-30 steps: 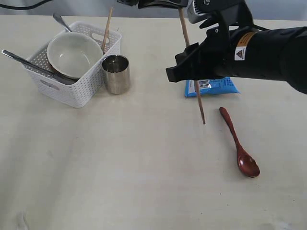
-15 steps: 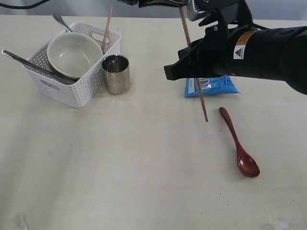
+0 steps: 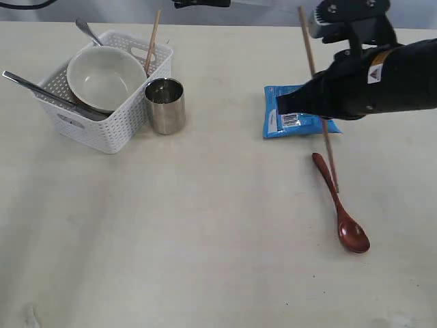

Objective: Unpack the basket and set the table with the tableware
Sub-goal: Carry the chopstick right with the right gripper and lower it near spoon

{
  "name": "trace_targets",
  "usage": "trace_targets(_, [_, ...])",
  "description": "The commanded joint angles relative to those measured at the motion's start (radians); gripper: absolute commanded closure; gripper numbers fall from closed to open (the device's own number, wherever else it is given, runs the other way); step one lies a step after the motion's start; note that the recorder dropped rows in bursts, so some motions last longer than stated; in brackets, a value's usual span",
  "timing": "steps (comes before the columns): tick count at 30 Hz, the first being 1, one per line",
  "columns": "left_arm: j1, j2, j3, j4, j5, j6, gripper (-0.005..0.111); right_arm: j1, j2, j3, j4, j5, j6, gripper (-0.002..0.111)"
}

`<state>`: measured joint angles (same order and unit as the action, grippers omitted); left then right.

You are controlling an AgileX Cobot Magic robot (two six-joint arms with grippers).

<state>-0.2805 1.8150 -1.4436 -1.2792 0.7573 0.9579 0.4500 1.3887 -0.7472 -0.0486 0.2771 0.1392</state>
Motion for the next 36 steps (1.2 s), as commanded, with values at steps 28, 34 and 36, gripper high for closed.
trace_targets(28, [0.0, -0.006, 0.097, 0.166, -0.101, 0.072, 0.034, -0.158, 0.205, 0.098, -0.001, 0.251, 0.05, 0.109])
trace_targets(34, [0.0, -0.006, 0.097, 0.166, -0.101, 0.072, 0.034, -0.158, 0.241, 0.098, 0.028, 0.224, 0.048, 0.109])
trace_targets(36, [0.0, -0.006, 0.097, 0.166, -0.103, 0.072, 0.034, -0.156, 0.241, 0.098, 0.03, 0.217, 0.046, 0.109])
